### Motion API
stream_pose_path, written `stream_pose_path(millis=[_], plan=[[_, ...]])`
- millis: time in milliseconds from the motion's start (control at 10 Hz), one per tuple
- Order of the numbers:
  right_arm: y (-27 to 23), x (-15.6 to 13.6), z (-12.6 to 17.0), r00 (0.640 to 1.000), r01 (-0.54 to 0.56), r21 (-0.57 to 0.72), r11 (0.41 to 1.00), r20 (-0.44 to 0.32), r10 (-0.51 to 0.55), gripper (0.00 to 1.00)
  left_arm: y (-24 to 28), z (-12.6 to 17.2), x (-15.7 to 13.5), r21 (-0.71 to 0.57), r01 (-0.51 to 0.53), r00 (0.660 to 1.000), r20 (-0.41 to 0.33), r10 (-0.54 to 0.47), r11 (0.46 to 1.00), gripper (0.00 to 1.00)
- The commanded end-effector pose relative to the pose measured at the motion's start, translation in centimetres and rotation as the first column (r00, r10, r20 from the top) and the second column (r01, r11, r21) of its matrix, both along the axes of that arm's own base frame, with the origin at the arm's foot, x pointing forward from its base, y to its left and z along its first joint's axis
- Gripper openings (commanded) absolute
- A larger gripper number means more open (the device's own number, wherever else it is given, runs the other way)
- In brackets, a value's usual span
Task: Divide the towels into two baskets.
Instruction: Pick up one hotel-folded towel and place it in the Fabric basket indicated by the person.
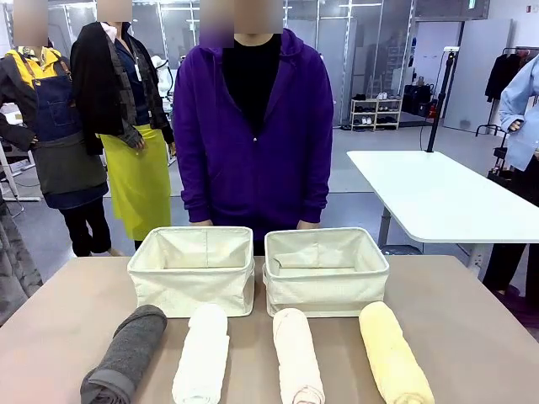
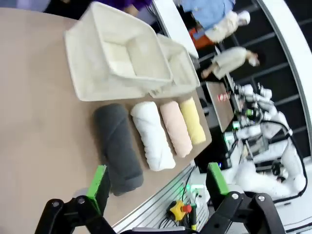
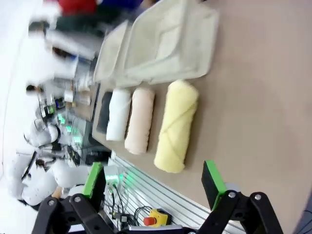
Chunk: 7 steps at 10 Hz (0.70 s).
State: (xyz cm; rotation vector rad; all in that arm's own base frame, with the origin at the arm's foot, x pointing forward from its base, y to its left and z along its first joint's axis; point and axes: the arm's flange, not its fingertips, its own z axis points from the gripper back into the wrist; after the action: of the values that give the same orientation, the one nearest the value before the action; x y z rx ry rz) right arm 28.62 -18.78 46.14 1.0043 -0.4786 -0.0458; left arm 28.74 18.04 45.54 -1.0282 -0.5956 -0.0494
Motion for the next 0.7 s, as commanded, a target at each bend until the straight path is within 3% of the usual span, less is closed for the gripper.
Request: stream_pose_path(millis=[0, 200, 300, 400, 600], plan=[[-2.7, -0.7, -1.1, 0.997, 0.083, 0.055, 0.995, 0.007, -0.083, 1.0, 2.1, -0.2, -0.8, -0.042, -0.059, 0.998, 0.032, 0.06, 0.997, 1.0], [-4.3, -1.5, -1.5, 0.989, 0.147, 0.072, 0.987, 0.001, -0.148, 1.0, 2.9, -0.5, -1.0, -0.046, -0.082, 0.996, 0.028, 0.084, 0.996, 1.0], [-3.5, -1.0, -1.5, 0.994, 0.109, 0.036, 0.993, 0.018, -0.11, 1.0, 2.5, -0.7, -0.5, -0.032, -0.057, 0.998, 0.027, 0.058, 0.998, 1.0], [-4.9, -2.0, -1.6, 0.988, 0.151, 0.062, 0.987, -0.027, -0.149, 1.0, 3.3, -0.7, -1.7, -0.04, -0.102, 0.995, 0.004, 0.102, 0.994, 1.0], [-4.9, -2.0, -1.6, 0.988, 0.151, 0.062, 0.987, -0.027, -0.149, 1.0, 3.3, -0.7, -1.7, -0.04, -0.102, 0.995, 0.004, 0.102, 0.994, 1.0]])
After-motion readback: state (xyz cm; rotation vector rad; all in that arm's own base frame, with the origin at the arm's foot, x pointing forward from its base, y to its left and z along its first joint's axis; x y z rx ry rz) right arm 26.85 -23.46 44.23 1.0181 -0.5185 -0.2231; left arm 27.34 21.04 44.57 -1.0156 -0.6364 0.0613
